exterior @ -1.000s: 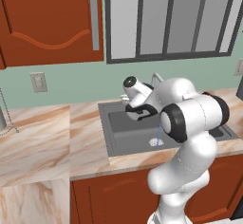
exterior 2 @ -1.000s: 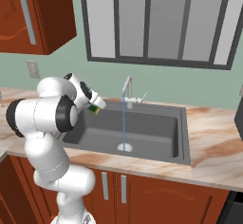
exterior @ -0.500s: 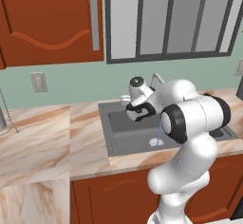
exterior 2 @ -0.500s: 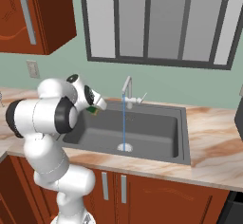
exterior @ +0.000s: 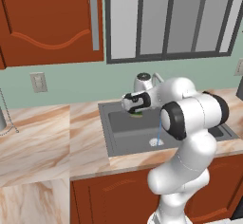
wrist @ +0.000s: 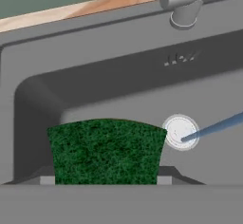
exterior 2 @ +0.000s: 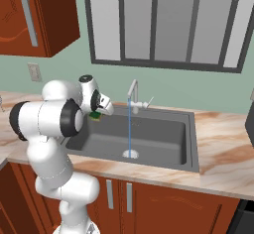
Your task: Soak the sponge with water for a few seconds and then drop it inside the sink.
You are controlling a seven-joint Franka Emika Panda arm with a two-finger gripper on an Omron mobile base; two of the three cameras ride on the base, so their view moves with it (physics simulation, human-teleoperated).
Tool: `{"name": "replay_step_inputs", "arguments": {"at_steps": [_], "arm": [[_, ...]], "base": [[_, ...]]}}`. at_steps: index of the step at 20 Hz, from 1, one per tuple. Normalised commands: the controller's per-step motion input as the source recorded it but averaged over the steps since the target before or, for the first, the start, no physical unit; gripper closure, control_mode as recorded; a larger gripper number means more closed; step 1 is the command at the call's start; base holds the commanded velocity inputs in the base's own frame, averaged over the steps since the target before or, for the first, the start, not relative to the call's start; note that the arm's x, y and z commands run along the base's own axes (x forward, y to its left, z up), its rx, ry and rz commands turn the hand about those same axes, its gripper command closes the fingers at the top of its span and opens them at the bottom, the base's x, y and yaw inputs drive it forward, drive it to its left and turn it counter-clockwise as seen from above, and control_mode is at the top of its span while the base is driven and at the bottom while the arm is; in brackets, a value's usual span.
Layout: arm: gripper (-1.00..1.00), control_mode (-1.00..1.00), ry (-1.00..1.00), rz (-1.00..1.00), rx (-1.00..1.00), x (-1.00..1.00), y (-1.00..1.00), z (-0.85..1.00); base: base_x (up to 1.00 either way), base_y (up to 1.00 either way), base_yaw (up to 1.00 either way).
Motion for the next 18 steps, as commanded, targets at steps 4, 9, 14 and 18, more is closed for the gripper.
{"name": "replay_step_inputs", "arguments": {"at_steps": [4,9,14,18], "arm": [[1.0,-1.0,0.05,0.11,0.03,0.0,0.0,0.01],[1.0,-1.0,0.0,0.11,0.01,0.0,0.0,-0.01],[1.0,-1.0,0.0,0.1,0.0,0.0,0.0,-0.17],[1.0,-1.0,0.0,0.09,0.0,0.0,0.0,-0.26]], "base": [[0.0,0.0,0.0],[0.0,0.0,0.0],[0.0,0.0,0.0],[0.0,0.0,0.0]]}}
